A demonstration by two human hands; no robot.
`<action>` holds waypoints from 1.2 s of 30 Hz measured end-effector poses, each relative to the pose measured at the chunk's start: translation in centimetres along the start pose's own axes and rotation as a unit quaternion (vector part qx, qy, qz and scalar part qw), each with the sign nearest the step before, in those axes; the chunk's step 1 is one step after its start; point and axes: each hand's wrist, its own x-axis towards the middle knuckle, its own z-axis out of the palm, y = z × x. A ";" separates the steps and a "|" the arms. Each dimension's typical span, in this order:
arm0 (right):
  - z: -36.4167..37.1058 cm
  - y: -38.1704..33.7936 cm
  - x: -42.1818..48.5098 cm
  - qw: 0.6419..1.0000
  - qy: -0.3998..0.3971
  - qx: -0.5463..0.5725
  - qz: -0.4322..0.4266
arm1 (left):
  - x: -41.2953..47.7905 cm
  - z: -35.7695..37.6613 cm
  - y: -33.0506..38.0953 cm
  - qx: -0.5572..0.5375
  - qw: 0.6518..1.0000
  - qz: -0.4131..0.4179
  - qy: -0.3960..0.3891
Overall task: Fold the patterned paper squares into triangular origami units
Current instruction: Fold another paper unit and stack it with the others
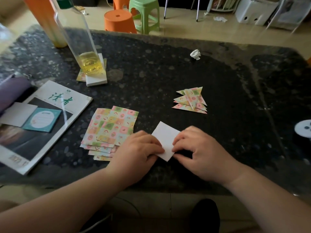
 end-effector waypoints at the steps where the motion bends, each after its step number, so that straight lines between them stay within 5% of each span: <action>1: 0.4 0.1 -0.5 1.000 -0.016 0.015 0.016 | -0.6 0.1 0.1 -0.008 1.000 0.003 -0.015; 12: 2.1 -0.9 -0.3 0.991 -0.034 0.098 0.080 | -2.0 -1.4 1.6 -0.037 0.997 -0.036 -0.062; 17: 2.3 -1.7 1.1 0.967 -0.051 0.119 0.220 | -2.3 -3.0 2.7 -0.014 0.987 -0.146 -0.068; 26: 2.9 -2.6 2.8 0.936 -0.006 0.126 0.329 | -5.5 -1.8 5.8 0.171 0.940 -0.054 -0.291; 36: 3.4 -2.7 3.8 0.913 0.036 0.157 0.374 | -4.1 -0.2 6.2 0.156 0.955 -0.052 -0.247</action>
